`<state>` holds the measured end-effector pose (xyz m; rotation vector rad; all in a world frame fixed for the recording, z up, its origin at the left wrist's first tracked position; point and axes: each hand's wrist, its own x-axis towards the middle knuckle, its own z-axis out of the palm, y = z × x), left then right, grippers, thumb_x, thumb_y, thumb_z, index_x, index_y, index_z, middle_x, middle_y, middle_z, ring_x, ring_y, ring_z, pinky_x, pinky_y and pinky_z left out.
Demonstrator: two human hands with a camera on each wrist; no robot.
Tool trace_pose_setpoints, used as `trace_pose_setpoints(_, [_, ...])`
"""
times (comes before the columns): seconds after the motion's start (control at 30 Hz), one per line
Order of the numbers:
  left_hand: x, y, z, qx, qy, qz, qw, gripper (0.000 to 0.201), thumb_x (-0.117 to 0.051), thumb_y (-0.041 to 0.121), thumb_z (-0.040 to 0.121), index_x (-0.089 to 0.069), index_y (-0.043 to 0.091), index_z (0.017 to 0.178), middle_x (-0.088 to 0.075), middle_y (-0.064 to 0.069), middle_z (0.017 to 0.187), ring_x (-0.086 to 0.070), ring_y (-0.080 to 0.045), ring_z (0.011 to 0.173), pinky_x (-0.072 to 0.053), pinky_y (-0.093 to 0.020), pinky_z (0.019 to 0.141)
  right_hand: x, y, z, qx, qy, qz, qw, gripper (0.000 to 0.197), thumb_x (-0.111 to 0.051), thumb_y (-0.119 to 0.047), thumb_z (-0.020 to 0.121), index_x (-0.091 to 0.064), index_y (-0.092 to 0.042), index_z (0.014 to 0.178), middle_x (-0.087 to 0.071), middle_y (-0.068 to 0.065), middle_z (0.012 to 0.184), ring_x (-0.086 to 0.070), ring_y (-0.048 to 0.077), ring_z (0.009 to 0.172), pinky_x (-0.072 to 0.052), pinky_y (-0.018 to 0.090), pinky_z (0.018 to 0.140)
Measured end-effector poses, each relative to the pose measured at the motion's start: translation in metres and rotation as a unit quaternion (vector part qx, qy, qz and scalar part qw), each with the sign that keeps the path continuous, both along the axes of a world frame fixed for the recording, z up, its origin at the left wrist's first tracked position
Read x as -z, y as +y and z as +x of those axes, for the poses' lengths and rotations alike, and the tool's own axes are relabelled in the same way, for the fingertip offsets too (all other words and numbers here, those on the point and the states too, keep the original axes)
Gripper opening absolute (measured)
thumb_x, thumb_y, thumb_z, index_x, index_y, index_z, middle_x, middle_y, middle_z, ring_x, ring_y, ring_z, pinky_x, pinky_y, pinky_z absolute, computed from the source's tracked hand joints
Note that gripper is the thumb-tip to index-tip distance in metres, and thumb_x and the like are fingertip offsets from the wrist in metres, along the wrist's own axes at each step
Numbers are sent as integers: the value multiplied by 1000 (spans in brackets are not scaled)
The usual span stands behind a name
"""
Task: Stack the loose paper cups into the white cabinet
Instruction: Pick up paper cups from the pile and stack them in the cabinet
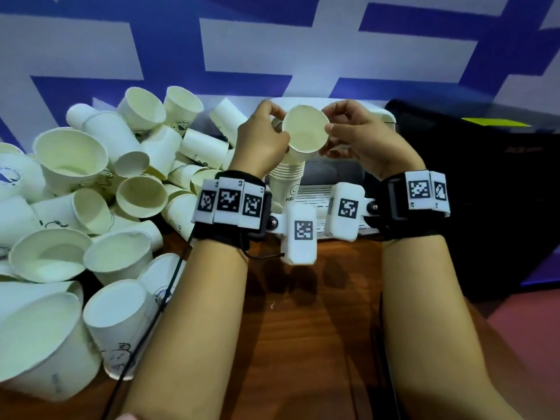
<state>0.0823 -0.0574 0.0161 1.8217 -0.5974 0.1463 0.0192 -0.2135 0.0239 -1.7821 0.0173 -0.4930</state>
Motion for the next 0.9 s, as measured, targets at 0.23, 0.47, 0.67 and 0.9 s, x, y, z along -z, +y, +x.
trace_pose_setpoints(0.23, [12,1,14,-37,-47,17,998,23,-56,4,84,-54,23,98,-69,-7,94,-67,-26,86,-57,-43,80,11,2,13,3,18,12,1000,20,-47,2,97,-51,-17,94,-62,-1,92,-62,10,62,-54,23,60])
trace_pose_setpoints(0.47, [20,0,29,-86,-123,73,986,20,-56,7,89,-62,13,107,-68,-3,109,-61,-21,102,-46,-28,88,24,5,25,32,17,23,999,17,-51,-1,96,-56,-16,89,-61,3,96,-58,14,71,-56,29,70])
trace_pose_setpoints(0.67, [23,0,29,-73,-111,33,991,26,-55,1,87,-61,14,109,-69,-6,106,-64,-19,97,-54,-35,86,26,7,30,58,3,41,997,13,-55,-5,95,-60,-15,89,-63,2,90,-54,14,64,-56,32,75])
trace_pose_setpoints(0.9, [23,0,30,-52,-111,30,992,29,-55,2,86,-63,16,110,-69,-8,100,-66,-23,89,-54,-34,85,29,9,35,92,-5,55,994,16,-55,-4,95,-61,-17,87,-62,2,81,-50,10,54,-54,26,62])
